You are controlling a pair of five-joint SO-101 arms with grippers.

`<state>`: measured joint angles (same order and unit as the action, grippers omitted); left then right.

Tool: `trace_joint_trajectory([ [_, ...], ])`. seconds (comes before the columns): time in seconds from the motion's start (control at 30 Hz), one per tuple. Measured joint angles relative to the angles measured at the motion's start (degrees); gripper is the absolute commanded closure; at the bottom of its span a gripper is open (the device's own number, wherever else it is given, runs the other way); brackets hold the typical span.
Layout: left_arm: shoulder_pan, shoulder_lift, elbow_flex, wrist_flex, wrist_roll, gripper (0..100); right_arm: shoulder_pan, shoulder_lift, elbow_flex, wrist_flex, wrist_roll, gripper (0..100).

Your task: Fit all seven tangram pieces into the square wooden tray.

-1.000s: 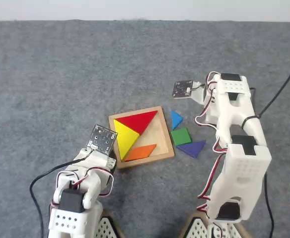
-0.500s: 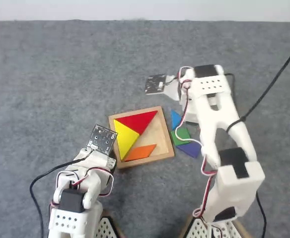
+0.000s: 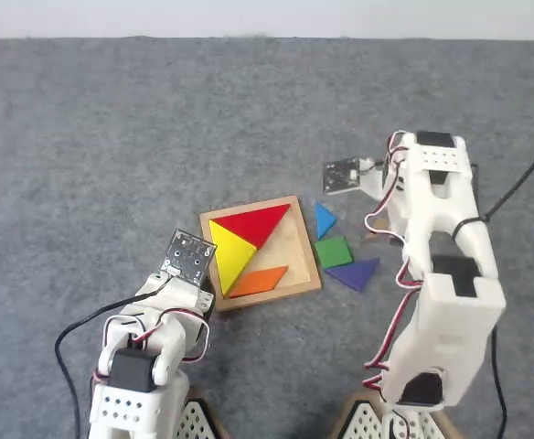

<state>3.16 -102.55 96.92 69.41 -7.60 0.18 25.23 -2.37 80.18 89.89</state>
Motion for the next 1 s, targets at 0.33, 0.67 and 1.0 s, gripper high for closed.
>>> trace_joint_trajectory([
  [0.33, 0.00, 0.00, 0.00, 0.00, 0.00, 91, -2.73, 0.26, 0.26, -0.97, 0.70, 73.4],
  [0.67, 0.00, 0.00, 0.00, 0.00, 0.00, 91, -5.98, 0.18, 5.27, -4.40, 0.35, 73.6],
  [1.0, 0.00, 0.00, 0.00, 0.00, 0.00, 91, -4.13, 0.09, 6.24, -7.47, -0.18, 75.5],
])
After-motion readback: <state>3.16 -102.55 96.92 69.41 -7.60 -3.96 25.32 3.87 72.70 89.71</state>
